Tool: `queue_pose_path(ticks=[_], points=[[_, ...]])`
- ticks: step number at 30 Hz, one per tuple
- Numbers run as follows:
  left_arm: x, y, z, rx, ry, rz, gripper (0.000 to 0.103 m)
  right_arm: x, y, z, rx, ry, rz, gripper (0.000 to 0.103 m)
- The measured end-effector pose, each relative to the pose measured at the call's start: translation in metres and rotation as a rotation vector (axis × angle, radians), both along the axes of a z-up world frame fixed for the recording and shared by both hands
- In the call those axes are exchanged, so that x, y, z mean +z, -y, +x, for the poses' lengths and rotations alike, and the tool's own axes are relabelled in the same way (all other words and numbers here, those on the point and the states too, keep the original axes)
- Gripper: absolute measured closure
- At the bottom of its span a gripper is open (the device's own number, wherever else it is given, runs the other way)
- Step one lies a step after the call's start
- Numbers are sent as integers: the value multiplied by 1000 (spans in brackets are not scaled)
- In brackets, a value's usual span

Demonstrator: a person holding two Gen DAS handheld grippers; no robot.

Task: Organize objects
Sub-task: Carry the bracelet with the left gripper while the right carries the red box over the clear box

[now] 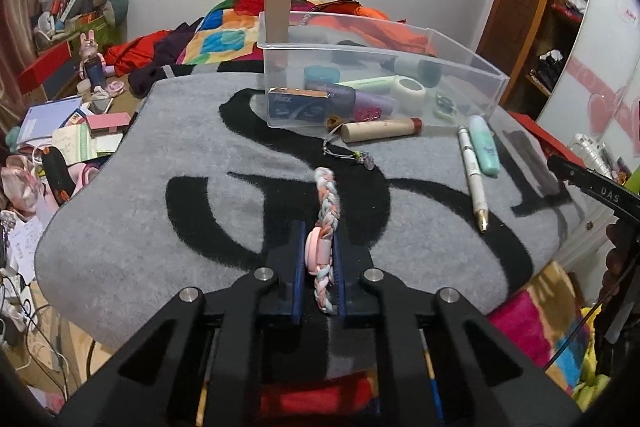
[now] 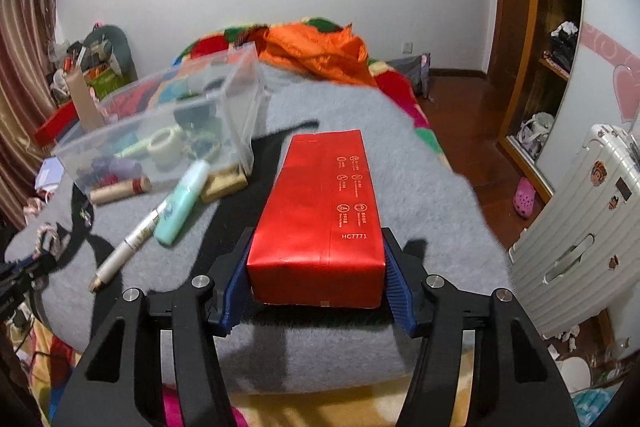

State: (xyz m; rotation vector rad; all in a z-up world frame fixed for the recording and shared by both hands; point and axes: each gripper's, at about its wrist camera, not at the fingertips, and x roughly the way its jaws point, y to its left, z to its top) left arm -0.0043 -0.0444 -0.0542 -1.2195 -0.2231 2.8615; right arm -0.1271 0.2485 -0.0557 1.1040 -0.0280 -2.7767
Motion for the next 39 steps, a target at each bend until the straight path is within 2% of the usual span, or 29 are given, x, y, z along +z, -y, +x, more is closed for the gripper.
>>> queue_pose_path(ticks=[6,16,31,39], points=[[14,-10,-4,-14,-26,-5,92,24,7,7,25,-64,-6,49],[58,-22,-16,-45,-125,-20,92,53,36,4,111,-152,10,49],[94,-31,-67,-71,-182,-25,92,64,67,-37,187,-181,3,49],[90,-26,-103,-58,-161,-3,92,61,84,-65,227,-165,-8,49]])
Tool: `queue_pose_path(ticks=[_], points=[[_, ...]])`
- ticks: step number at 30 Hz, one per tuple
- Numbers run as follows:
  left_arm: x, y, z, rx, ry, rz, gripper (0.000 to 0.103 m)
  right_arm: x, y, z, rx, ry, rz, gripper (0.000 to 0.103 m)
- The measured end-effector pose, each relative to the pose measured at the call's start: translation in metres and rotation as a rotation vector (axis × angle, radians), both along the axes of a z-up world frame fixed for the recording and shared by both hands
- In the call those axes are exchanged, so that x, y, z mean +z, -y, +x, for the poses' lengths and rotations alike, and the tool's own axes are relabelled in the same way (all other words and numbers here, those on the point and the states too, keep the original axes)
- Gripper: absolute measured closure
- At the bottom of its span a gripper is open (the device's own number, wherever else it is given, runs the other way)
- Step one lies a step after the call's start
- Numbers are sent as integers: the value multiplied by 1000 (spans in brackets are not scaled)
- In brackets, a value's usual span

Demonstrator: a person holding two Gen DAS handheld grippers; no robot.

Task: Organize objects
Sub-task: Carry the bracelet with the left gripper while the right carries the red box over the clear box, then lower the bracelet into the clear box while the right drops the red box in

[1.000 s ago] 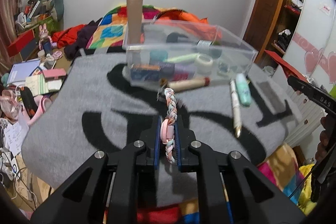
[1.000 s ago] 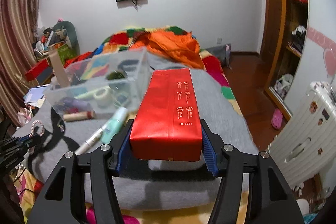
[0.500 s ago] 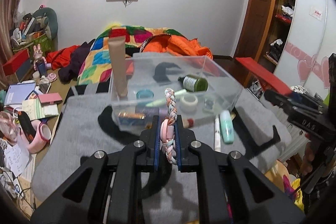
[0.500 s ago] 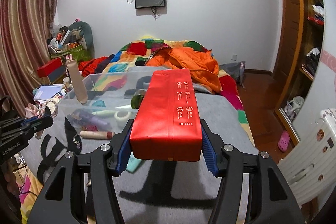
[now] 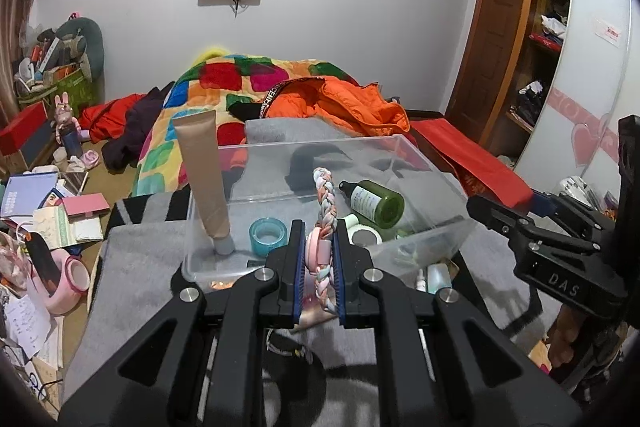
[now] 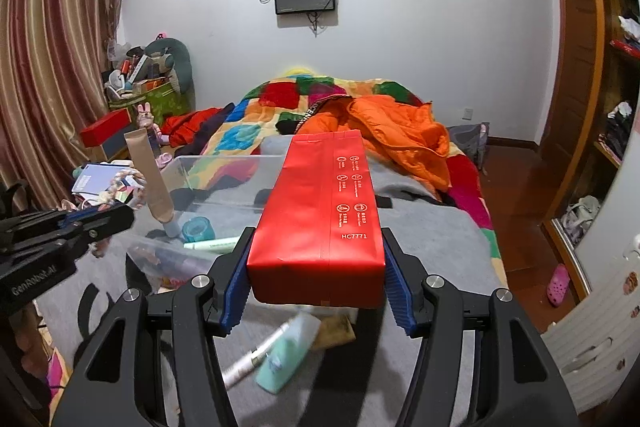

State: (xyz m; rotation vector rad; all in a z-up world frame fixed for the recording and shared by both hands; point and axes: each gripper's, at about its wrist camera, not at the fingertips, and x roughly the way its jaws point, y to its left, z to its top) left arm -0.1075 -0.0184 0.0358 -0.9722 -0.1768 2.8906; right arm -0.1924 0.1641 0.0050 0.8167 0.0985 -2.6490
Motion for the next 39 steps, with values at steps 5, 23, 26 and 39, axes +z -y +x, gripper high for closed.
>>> queue_pose_path(ticks=[5,23,26,39], points=[[-12,3,-18,2,29,3,92,-6,13,-14,21,10,11,49],[-39,15,-57,10,89,17,91,-34,34,-41,35,72,64,49],[-42,15,-60,12,102,16,91,-34,36,-40,34,67,77,48],[-30,4,-45,-14,69,7,49,-27,31,-29,42,65,72,34]])
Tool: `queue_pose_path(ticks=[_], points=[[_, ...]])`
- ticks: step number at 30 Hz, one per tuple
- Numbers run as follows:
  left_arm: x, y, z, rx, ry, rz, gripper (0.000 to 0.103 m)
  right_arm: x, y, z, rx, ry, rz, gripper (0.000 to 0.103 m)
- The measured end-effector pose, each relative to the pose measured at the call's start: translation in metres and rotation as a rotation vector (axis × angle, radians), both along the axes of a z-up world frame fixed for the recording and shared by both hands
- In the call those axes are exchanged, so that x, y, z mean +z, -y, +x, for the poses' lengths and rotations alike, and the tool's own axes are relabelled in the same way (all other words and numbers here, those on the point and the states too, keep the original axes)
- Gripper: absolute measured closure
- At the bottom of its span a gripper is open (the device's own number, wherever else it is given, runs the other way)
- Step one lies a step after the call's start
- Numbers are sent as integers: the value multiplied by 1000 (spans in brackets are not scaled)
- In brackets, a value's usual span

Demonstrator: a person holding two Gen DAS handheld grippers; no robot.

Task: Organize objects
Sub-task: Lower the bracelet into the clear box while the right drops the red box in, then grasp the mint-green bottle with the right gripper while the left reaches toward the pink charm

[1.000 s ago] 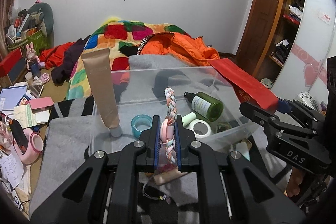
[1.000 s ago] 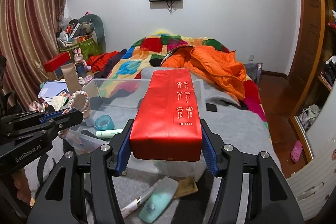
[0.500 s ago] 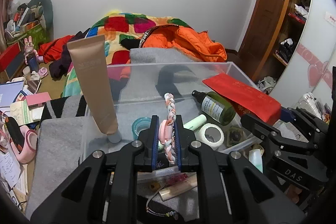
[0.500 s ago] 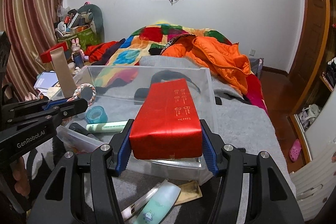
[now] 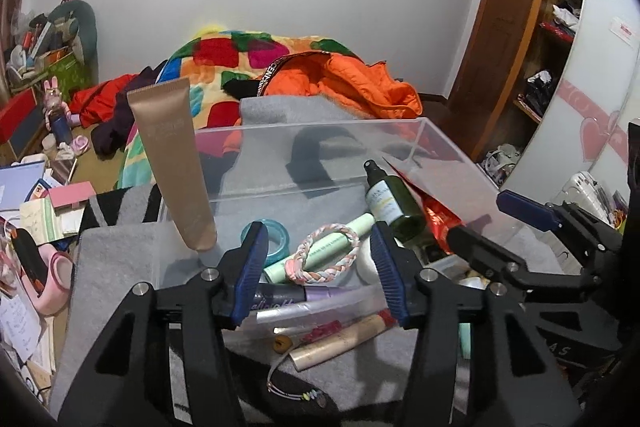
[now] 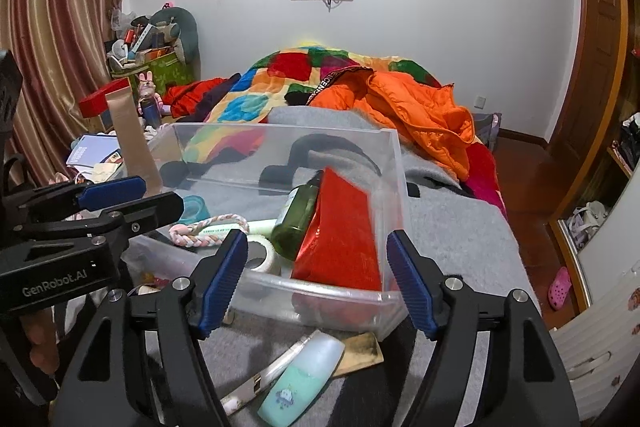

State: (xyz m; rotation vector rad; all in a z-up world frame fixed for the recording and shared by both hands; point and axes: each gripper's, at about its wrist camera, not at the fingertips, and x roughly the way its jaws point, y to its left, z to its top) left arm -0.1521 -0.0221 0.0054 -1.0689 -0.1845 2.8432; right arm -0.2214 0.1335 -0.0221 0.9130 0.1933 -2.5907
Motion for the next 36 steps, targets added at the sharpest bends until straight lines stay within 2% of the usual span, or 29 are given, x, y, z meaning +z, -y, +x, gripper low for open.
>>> queue_pose_path(ticks=[6,11,15,24,36], points=[[10,-3,15,-4,-26,-4,37,5,-3,10,8,-5,0,34],[17,-2,25,-22,-27,11,34,12,-7,20,12,-17,0,31],[21,-1,39,-12,-46,6,20,16,-16,28,5,-22,-17,28],[15,6,64,5,-37,-9,20,11,-36,37,-19,21,-43,27],[-36,13,70,27,106,-5,20,-24,-50,40,-47,123,-10,27]])
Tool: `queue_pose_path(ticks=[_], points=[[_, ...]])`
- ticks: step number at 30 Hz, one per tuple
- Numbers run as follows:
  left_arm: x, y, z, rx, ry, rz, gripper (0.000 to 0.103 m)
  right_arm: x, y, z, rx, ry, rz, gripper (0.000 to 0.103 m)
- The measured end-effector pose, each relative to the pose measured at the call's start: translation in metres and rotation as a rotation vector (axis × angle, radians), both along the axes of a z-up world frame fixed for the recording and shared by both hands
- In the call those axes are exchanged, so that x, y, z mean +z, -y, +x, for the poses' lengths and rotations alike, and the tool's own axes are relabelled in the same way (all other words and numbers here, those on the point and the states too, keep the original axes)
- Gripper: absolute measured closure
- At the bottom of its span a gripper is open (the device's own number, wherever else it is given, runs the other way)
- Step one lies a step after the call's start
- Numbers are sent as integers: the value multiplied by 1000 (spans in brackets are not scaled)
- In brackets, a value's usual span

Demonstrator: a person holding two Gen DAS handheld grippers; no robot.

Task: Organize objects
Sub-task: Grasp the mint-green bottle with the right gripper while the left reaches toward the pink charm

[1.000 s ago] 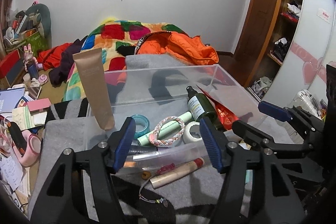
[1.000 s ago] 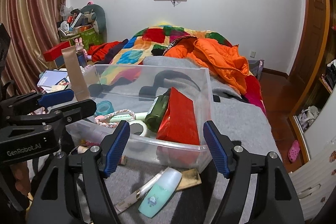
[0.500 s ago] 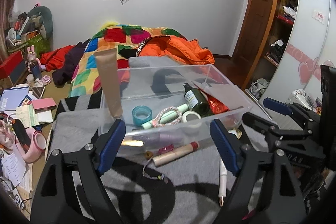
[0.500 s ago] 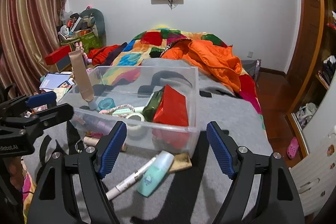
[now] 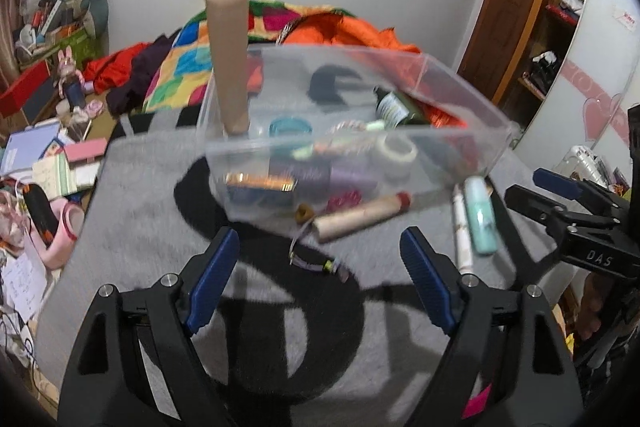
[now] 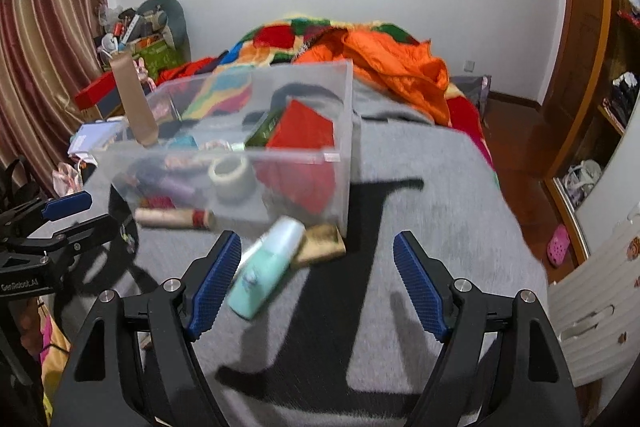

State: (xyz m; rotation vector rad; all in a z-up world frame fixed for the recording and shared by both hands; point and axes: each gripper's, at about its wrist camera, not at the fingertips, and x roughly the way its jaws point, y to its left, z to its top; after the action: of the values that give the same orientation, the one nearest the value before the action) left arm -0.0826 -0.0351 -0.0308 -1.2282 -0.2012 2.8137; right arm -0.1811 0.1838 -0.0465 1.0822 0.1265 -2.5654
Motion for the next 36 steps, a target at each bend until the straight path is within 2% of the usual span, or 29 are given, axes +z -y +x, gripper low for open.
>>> queue_pose_path(ticks=[5,11,15,18,22,27,28,32,36], points=[[-16,5,0,21,41,-2,20,-16,-1,-1,-5,53,-2,27],[-22,5,-3,29,41,-3,21,-25,7,1,16,78,-31,28],[-28,1,-8,41,46,-58,33,-32,18,3,32,71,-6,30],[-29,1,-12,52,42,-85,41,-34,23,5,49,66,-8,39],[-30,3,-11,63,25,-95,55,-33,26,7,61,53,2,56],[-30,2,-4,54,4,-104,88,-36,26,7,75,66,3,80],[-29,2,-1,53,2,-105,91,-37,24,7,73,66,8,85],[-28,5,9,48,-2,-91,97,-36,19,10,67,59,5,85],[-26,10,24,44,0,-62,98,-35,15,14,62,55,3,85]])
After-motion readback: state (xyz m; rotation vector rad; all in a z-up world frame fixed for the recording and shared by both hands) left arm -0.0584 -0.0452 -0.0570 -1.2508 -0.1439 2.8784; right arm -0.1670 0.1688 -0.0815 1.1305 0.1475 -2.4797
